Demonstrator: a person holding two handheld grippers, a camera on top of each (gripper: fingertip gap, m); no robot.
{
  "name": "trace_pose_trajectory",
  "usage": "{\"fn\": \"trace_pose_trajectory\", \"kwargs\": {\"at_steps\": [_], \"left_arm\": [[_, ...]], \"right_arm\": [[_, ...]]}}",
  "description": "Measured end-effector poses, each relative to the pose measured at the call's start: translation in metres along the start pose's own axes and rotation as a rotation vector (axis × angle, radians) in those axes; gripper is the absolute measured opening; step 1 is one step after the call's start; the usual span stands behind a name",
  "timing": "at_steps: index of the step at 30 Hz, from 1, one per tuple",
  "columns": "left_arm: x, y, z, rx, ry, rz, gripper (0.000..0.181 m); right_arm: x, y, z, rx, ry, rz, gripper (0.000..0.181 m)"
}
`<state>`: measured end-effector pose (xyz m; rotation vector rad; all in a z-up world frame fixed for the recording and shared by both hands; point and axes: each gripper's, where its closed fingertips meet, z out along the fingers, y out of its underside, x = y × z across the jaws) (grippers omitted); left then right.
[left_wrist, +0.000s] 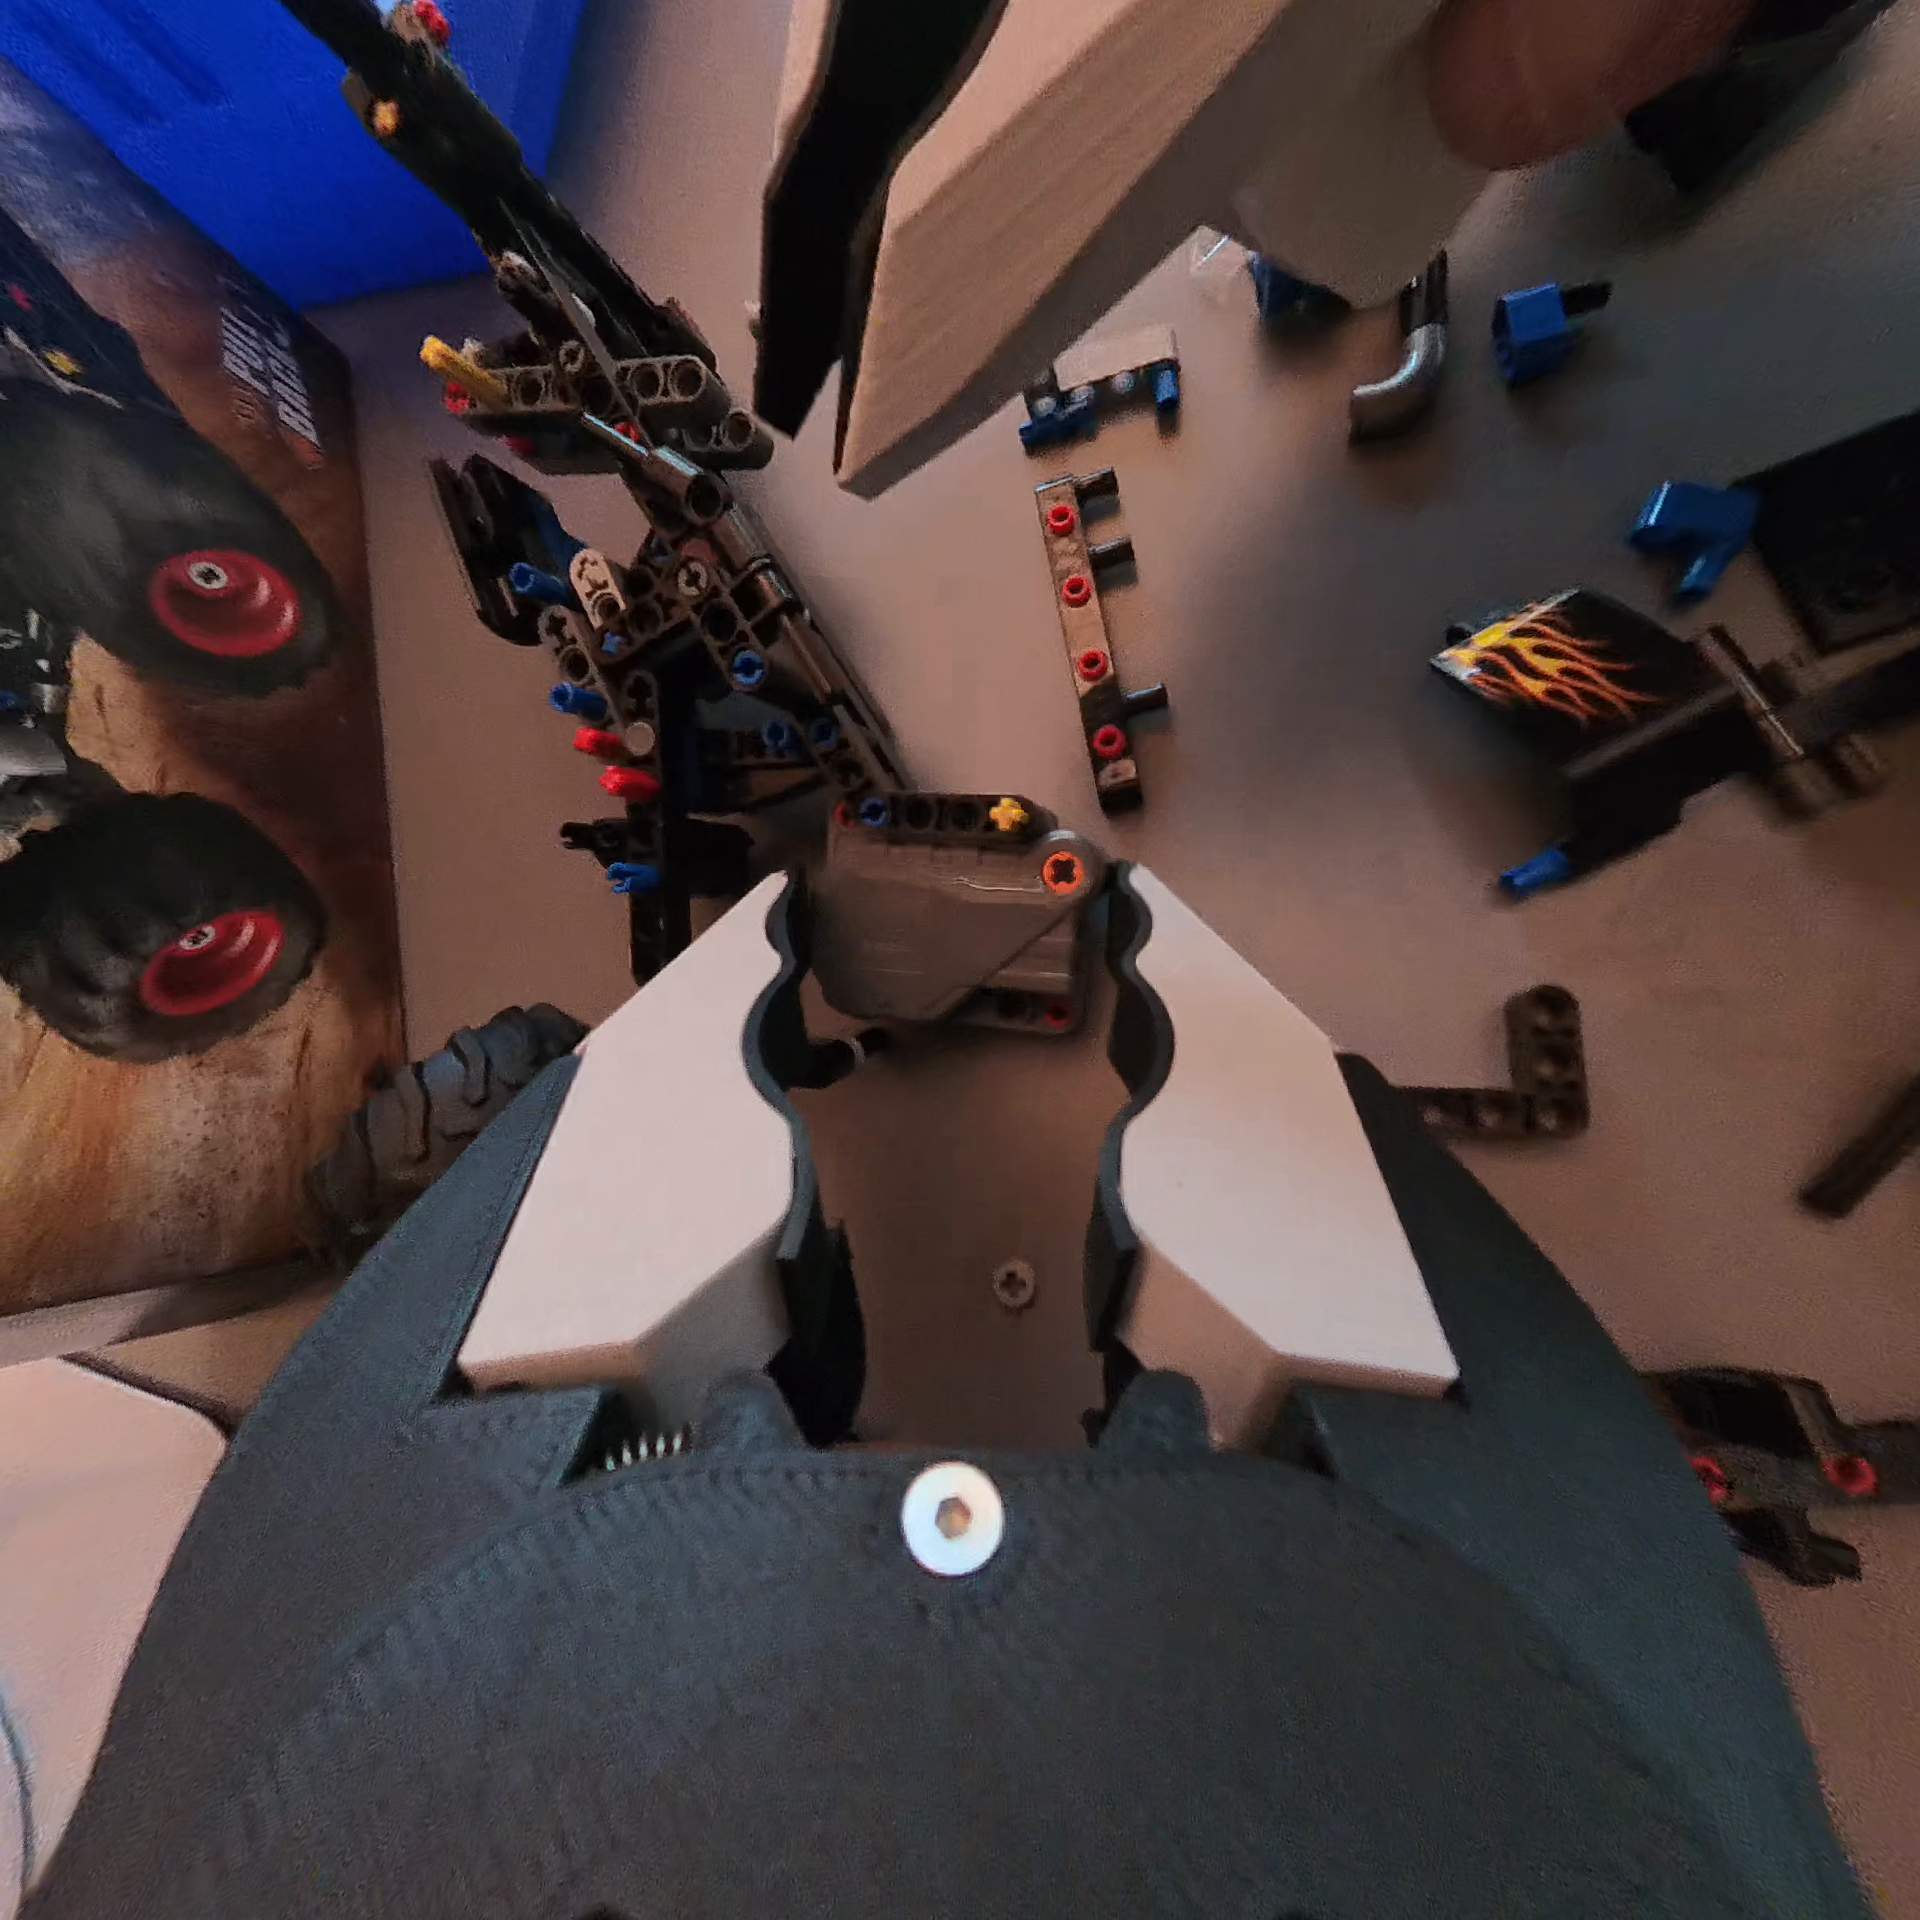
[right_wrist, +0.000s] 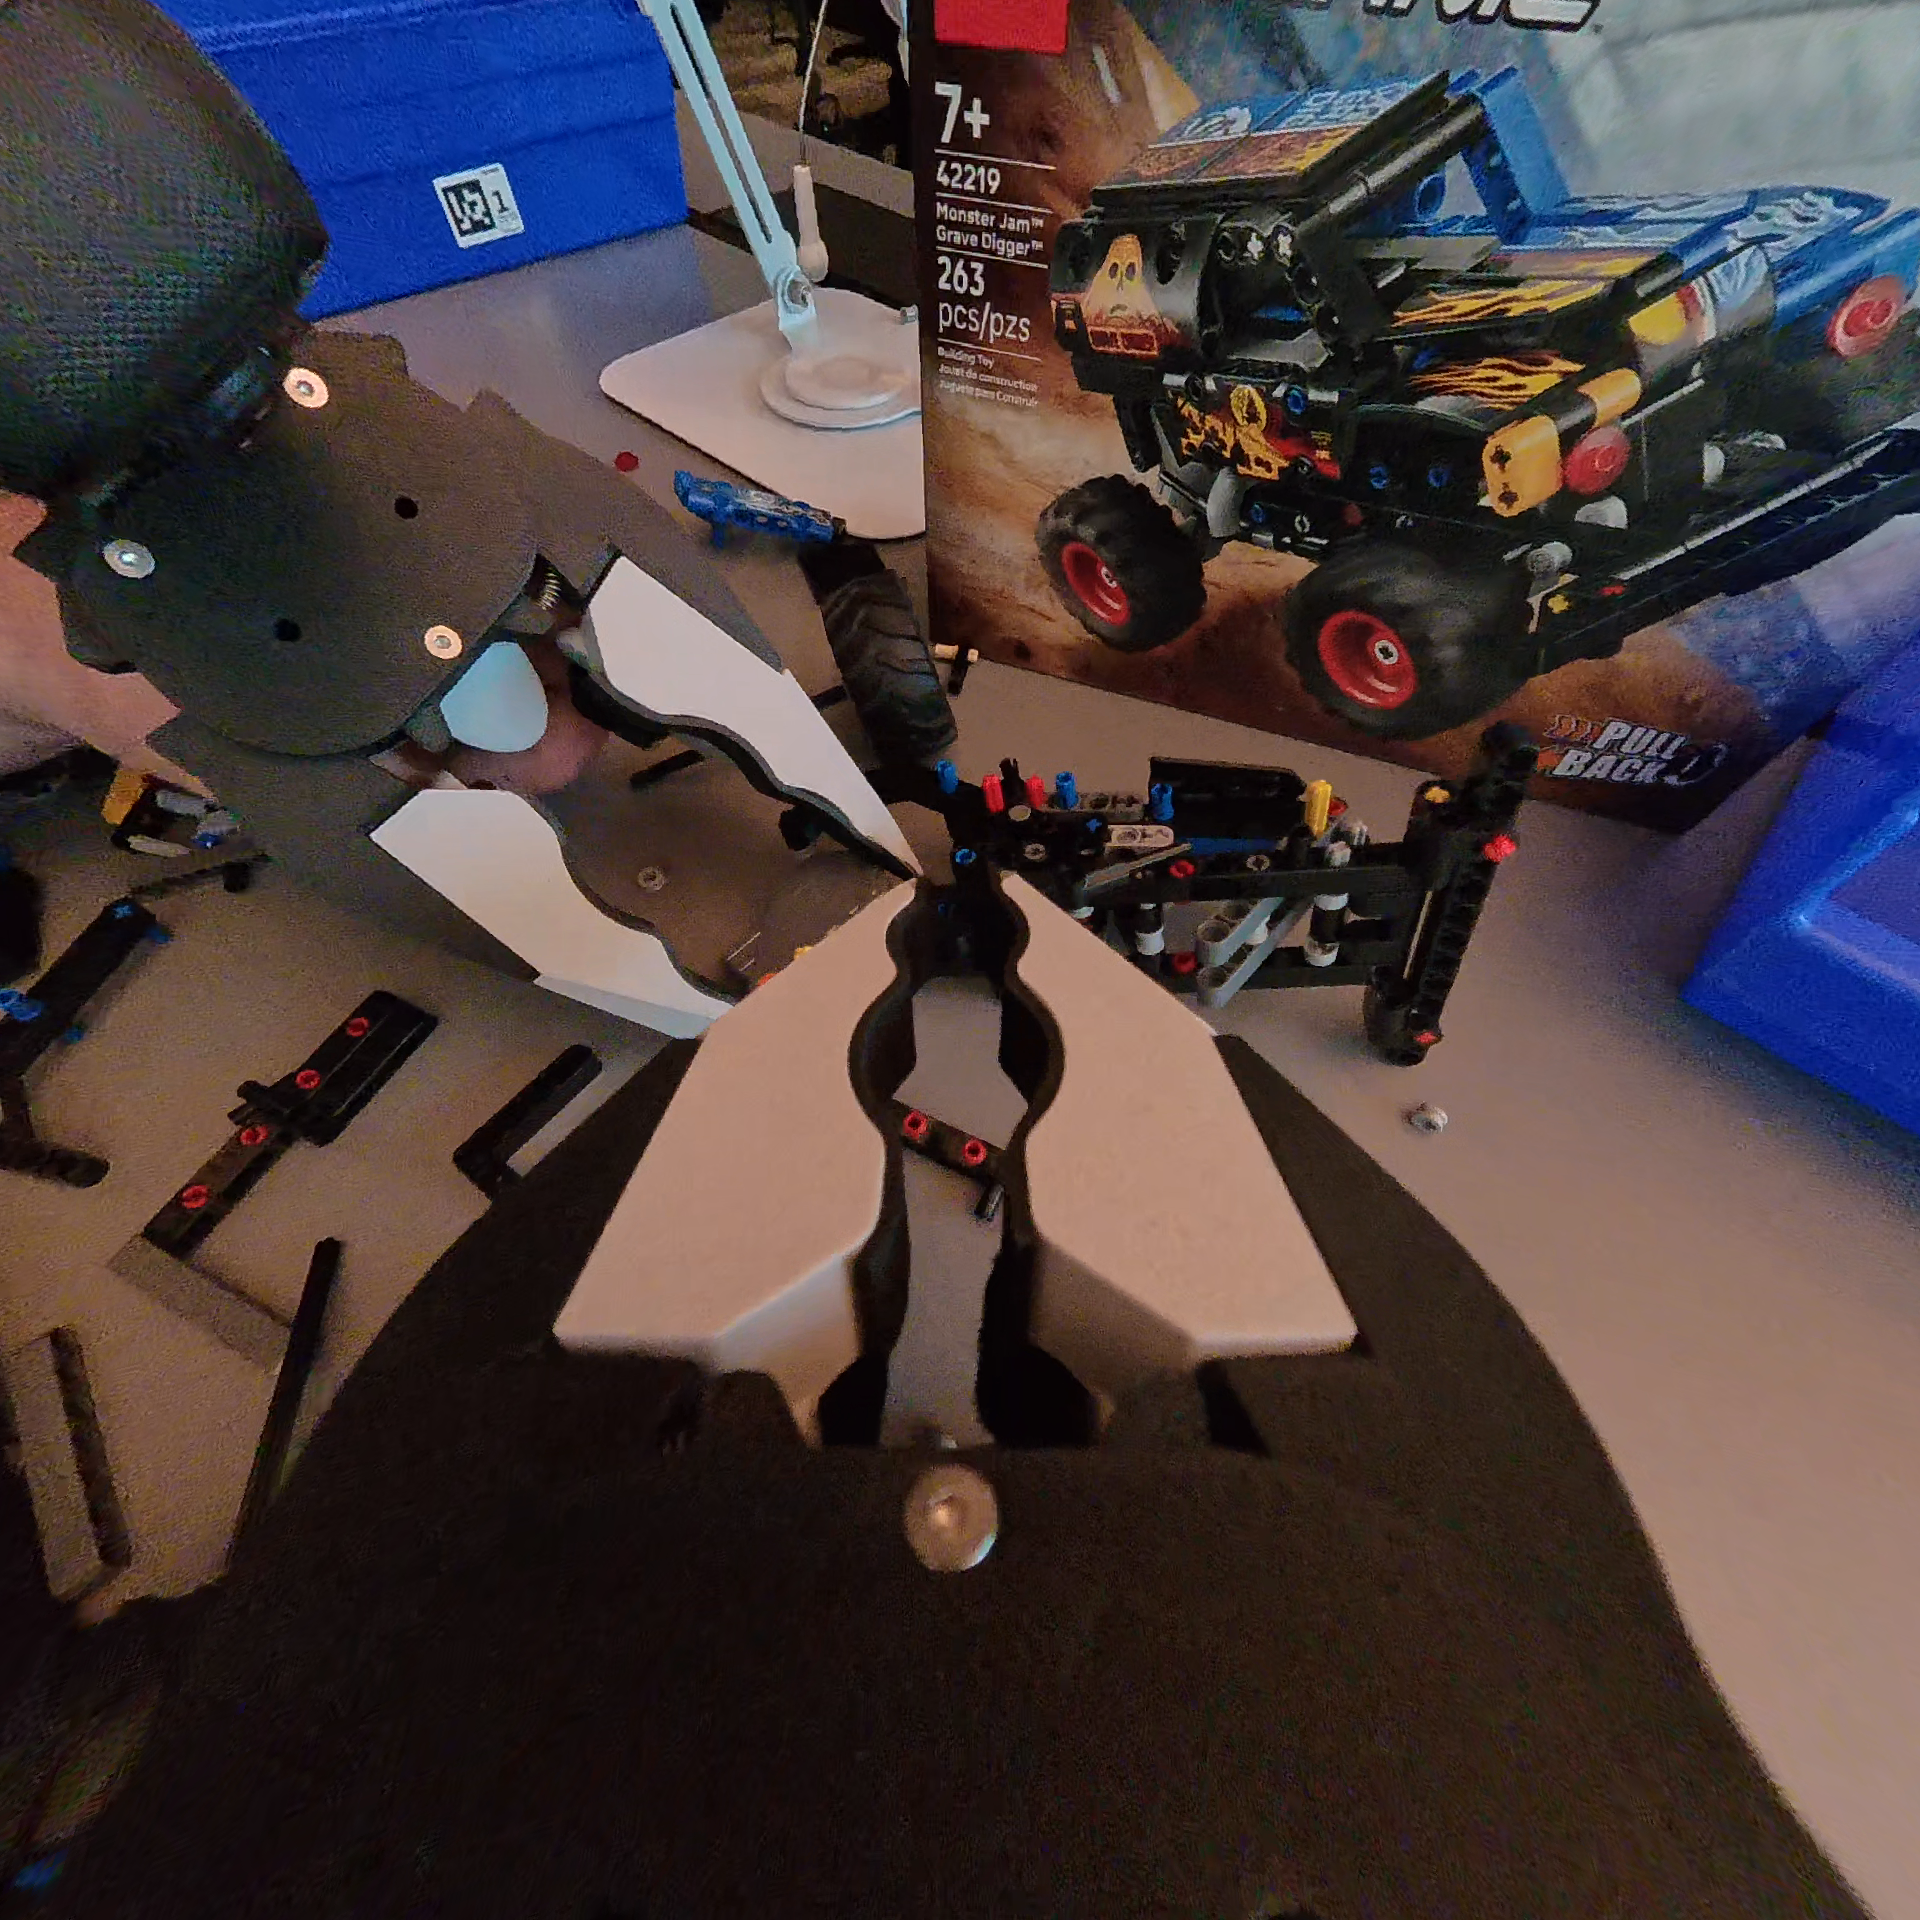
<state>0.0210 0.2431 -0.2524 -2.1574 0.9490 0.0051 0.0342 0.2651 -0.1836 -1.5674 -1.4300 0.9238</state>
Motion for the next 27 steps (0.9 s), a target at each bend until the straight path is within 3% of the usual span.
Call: {"fn": "trace_pose_trajectory", "kwargs": {"at_steps": [3, 6, 9, 15, 19, 24, 27], "left_arm": [[0.005, 0.001, -0.004, 0.007, 0.015, 0.014, 0.054], [0.011, -0.004, -0.013, 0.086, 0.1, -0.123, 0.054], [0.015, -0.015, -0.032, 0.202, 0.197, -0.28, 0.054], [0.02, -0.03, -0.05, 0.341, 0.338, -0.468, 0.053], [0.014, -0.036, -0.054, 0.39, 0.378, -0.578, 0.052], [0.015, -0.049, -0.068, 0.488, 0.51, -0.738, 0.051], [0.024, -0.055, -0.08, 0.507, 0.538, -0.668, 0.053]], "right_arm": [[0.004, 0.008, 0.002, -0.048, 0.027, -0.017, 0.016], [0.002, 0.013, 0.006, -0.085, 0.044, -0.083, 0.02], [-0.001, 0.023, 0.01, -0.143, 0.071, -0.177, 0.039], [-0.01, 0.035, 0.018, -0.184, 0.005, -0.132, 0.035], [-0.013, 0.04, 0.022, -0.24, 0.094, -0.356, 0.05], [0.0, 0.024, 0.016, -0.234, 0.319, -0.653, 0.027], [0.0, 0.004, 0.006, -0.159, 0.395, -0.716, 0.02]]}}
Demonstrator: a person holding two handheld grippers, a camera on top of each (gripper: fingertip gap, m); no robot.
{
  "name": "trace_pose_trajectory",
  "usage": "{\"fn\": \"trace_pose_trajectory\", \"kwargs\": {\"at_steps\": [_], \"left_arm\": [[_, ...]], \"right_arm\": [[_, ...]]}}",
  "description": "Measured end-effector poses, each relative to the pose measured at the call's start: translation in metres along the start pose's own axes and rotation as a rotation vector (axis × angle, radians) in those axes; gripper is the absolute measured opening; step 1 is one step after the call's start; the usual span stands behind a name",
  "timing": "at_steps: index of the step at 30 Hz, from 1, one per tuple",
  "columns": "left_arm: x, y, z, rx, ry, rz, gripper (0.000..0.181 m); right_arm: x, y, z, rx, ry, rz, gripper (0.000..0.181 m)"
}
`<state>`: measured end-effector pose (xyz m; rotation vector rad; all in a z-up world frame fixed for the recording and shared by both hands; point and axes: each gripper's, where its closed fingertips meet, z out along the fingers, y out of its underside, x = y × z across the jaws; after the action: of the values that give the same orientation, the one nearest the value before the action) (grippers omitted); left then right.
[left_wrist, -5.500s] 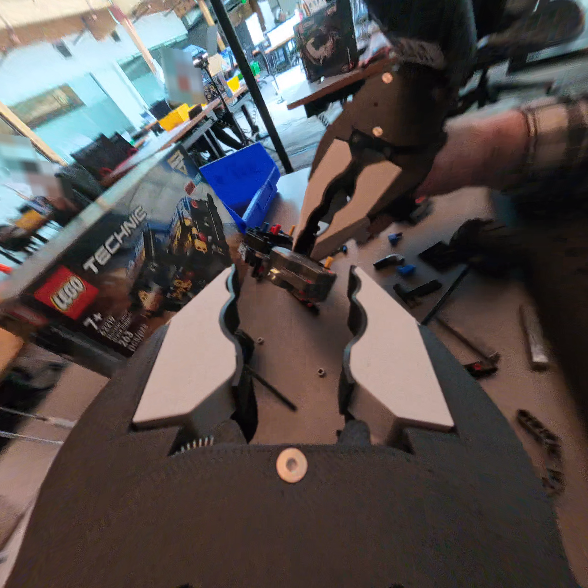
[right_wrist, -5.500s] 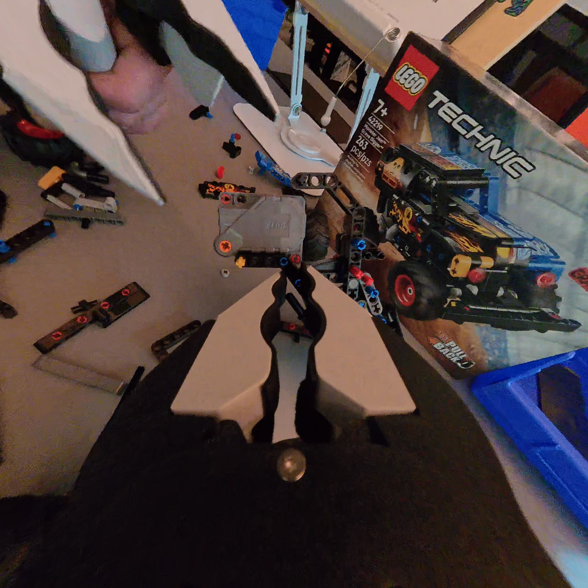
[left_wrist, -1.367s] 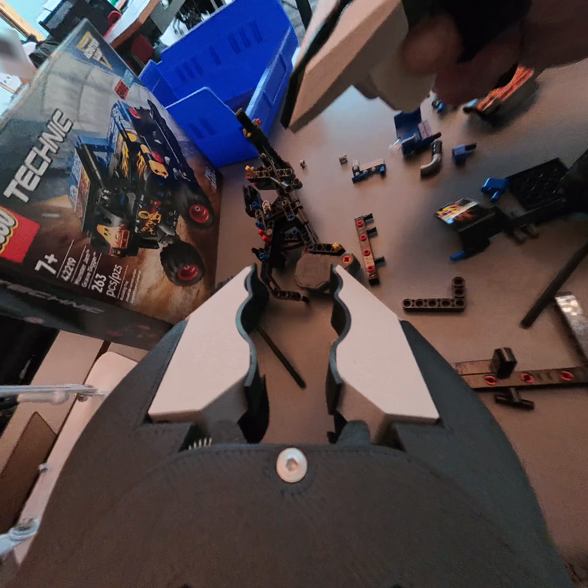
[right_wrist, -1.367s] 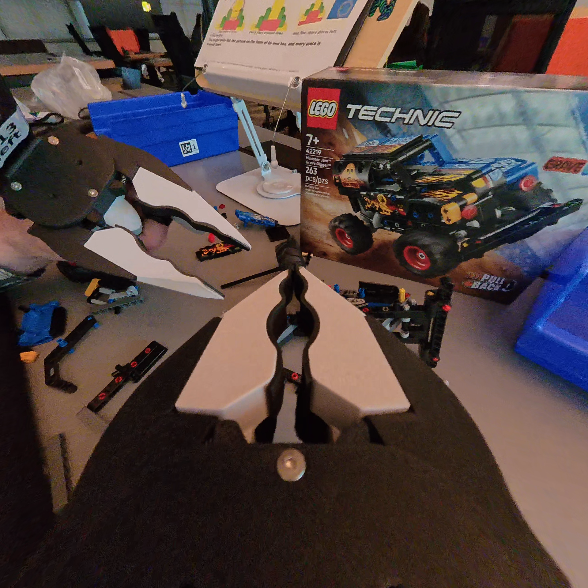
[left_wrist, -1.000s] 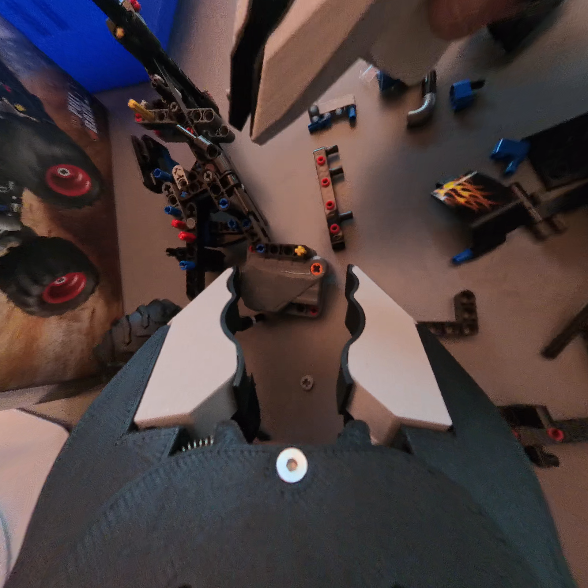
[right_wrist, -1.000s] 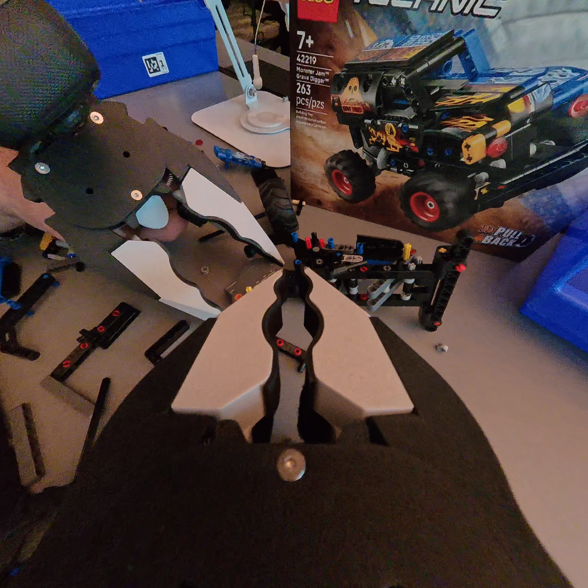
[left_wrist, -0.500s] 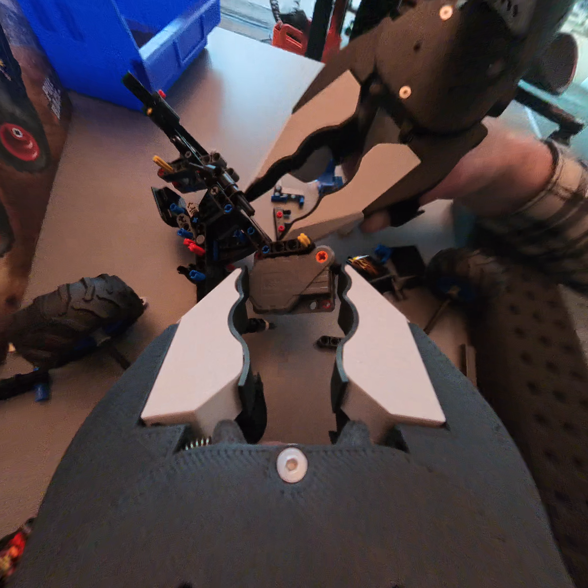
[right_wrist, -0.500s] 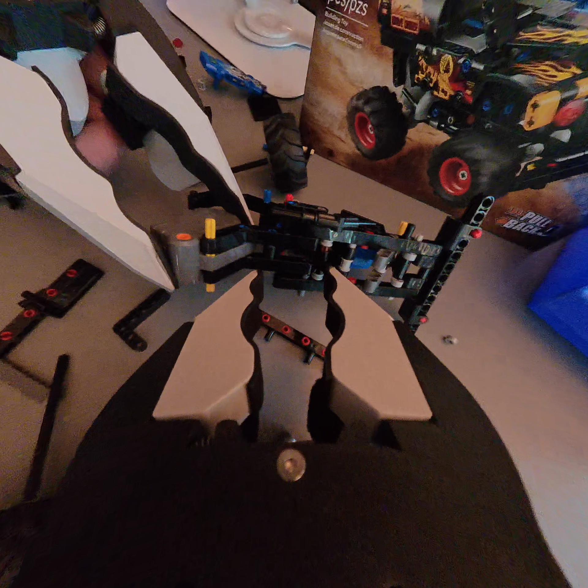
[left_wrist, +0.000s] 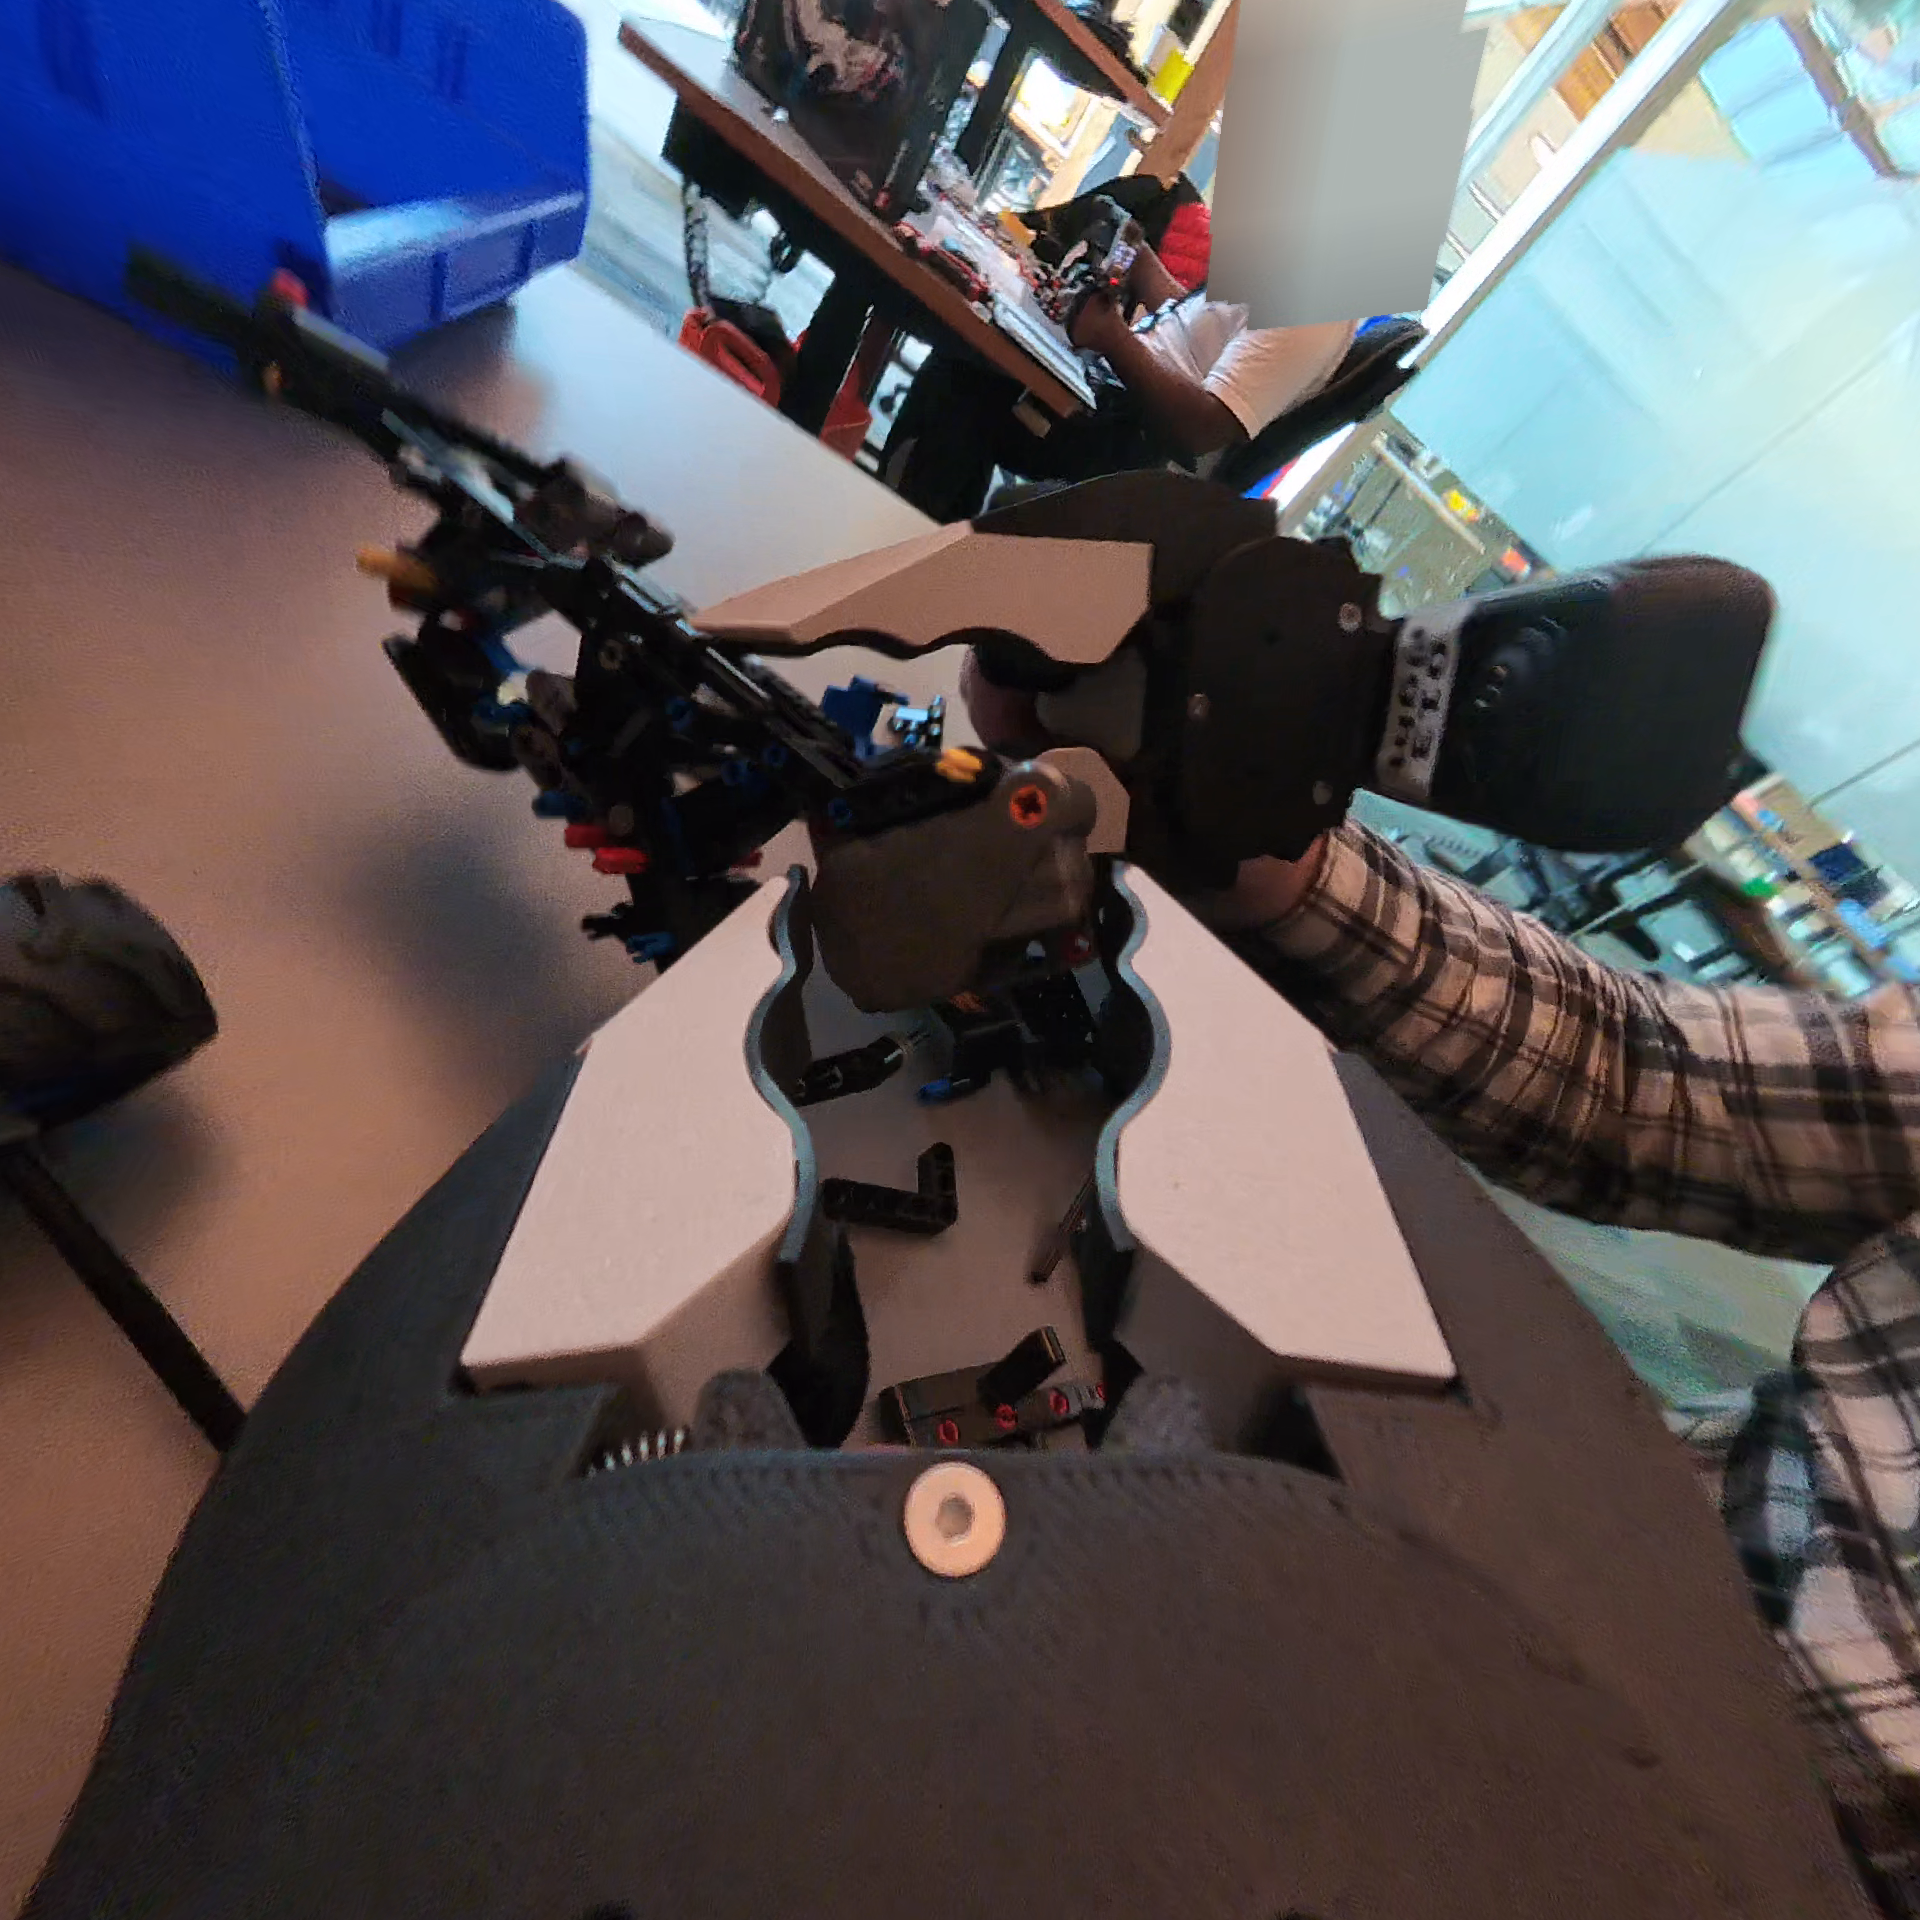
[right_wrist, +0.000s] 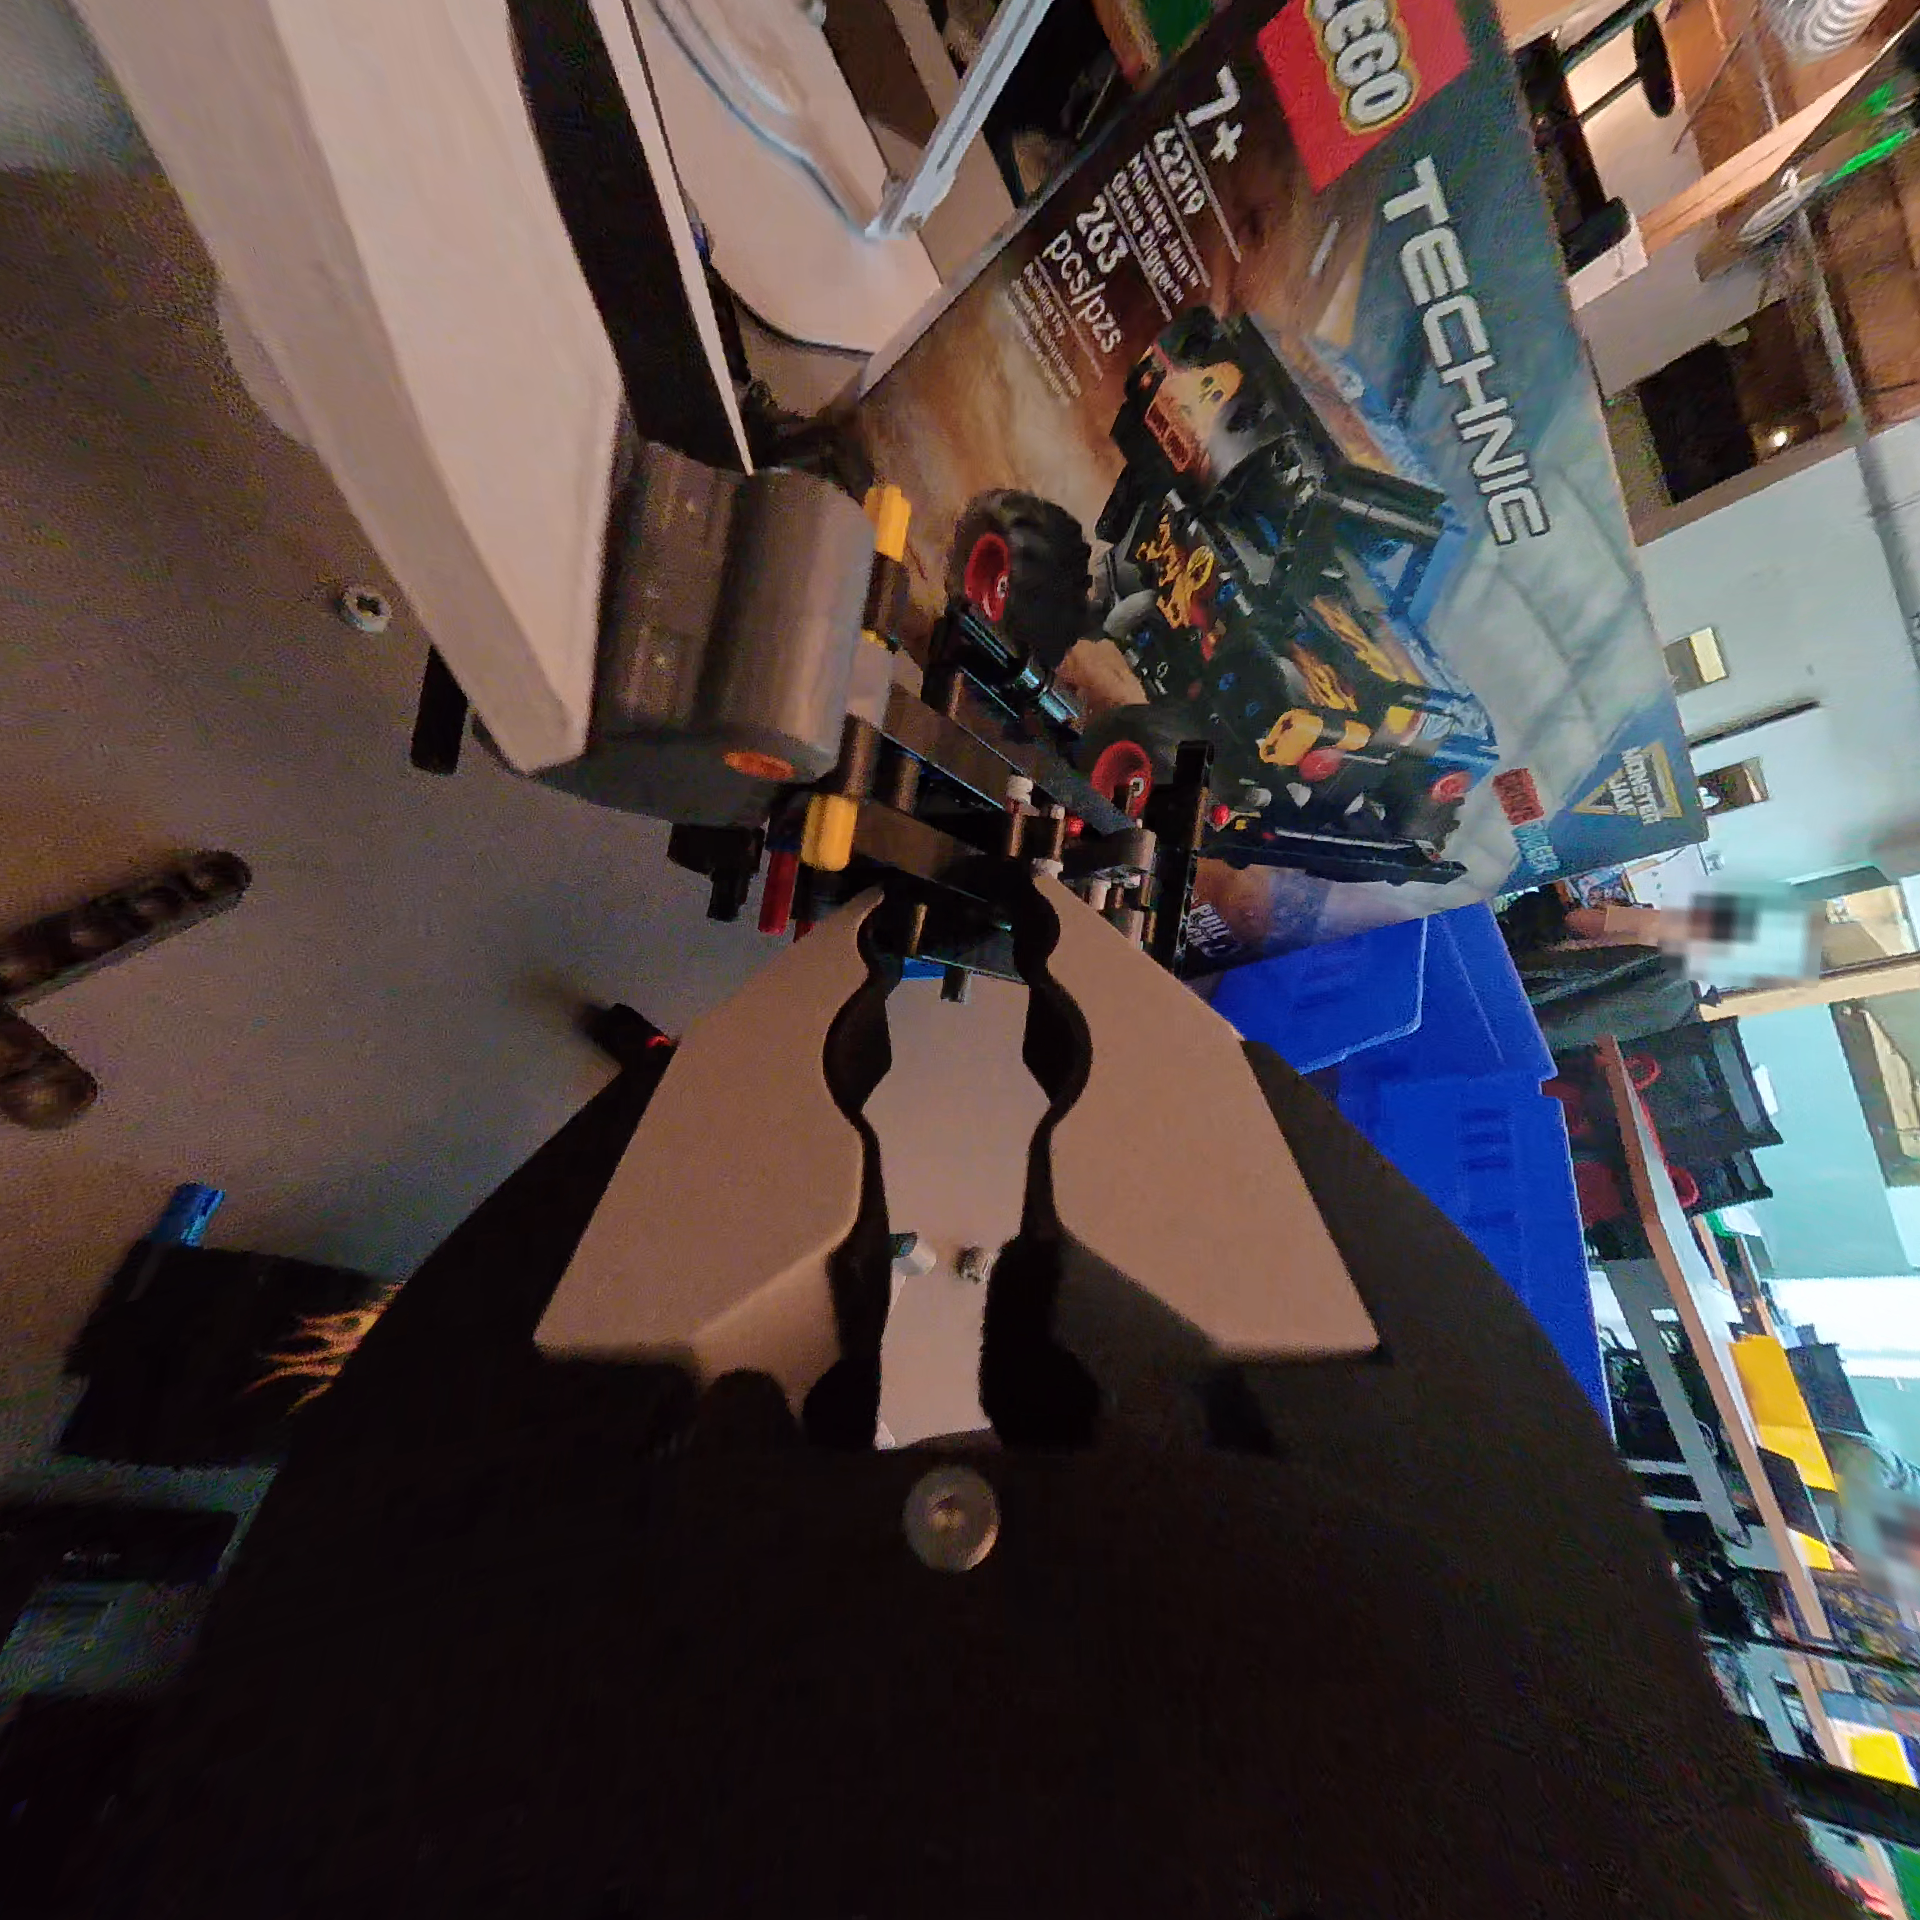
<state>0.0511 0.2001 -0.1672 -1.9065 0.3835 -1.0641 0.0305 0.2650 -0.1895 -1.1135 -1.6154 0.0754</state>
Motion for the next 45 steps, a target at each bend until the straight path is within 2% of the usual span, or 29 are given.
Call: {"fn": "trace_pose_trajectory", "kwargs": {"at_steps": [4, 6, 9, 12, 16, 20, 24, 25, 28, 30, 32, 33, 37, 41, 43, 45], "left_arm": [[0.014, -0.025, -0.029, 0.069, -0.021, 0.191, 0.054], [0.008, -0.043, -0.052, 0.154, -0.053, 0.198, 0.048], [0.001, -0.042, -0.067, 0.146, -0.113, 0.291, 0.04], [0.013, -0.026, -0.055, 0.052, -0.182, 0.564, 0.043], [0.032, -0.004, -0.032, -0.107, -0.269, 0.96, 0.051], [0.046, 0.008, -0.017, -0.152, -0.267, 1.097, 0.043], [0.051, 0.005, -0.023, -0.104, -0.21, 1.019, 0.043], [0.056, 0.003, -0.027, -0.084, -0.172, 0.993, 0.052], [0.054, 0.0, -0.028, -0.077, -0.176, 0.963, 0.052], [0.055, 0.006, -0.019, -0.077, -0.165, 0.967, 0.041], [0.053, 0.014, -0.008, -0.116, -0.165, 0.973, 0.01], [0.051, 0.012, -0.006, -0.108, -0.18, 0.967, 0.01], [0.044, -0.009, -0.012, 0.021, -0.171, 0.772, 0.008], [0.023, -0.027, -0.021, 0.105, -0.255, 0.642, 0.008], [0.028, -0.03, -0.023, 0.135, -0.18, 0.559, 0.007], [0.028, -0.031, -0.02, 0.147, -0.163, 0.533, 0.007]], "right_arm": [[0.001, -0.009, -0.011, 0.085, -0.051, 0.069, 0.018], [0.002, -0.016, -0.017, 0.146, -0.079, 0.116, 0.018], [0.004, -0.029, -0.026, 0.249, -0.141, 0.214, 0.018], [-0.002, -0.039, -0.037, 0.361, -0.273, 0.32, 0.017], [-0.012, -0.048, -0.047, 0.435, -0.392, 0.362, 0.016], [-0.023, -0.048, -0.051, 0.451, -0.515, 0.412, 0.013], [-0.028, -0.045, -0.049, 0.425, -0.598, 0.491, 0.012], [-0.027, -0.044, -0.049, 0.426, -0.614, 0.53, 0.01], [-0.023, -0.045, -0.052, 0.446, -0.661, 0.607, 0.009], [-0.028, -0.048, -0.054, 0.444, -0.697, 0.612, 0.009], [-0.032, -0.049, -0.052, 0.427, -0.703, 0.605, 0.009], [-0.032, -0.048, -0.05, 0.412, -0.706, 0.618, 0.01], [-0.01, -0.046, -0.048, 0.436, -0.599, 0.667, 0.013], [0.016, -0.05, -0.067, 0.52, -0.459, 0.628, 0.022], [0.013, -0.059, -0.075, 0.553, -0.471, 0.587, 0.029], [-0.005, -0.067, -0.07, 0.518, -0.499, 0.5, 0.034]]}}
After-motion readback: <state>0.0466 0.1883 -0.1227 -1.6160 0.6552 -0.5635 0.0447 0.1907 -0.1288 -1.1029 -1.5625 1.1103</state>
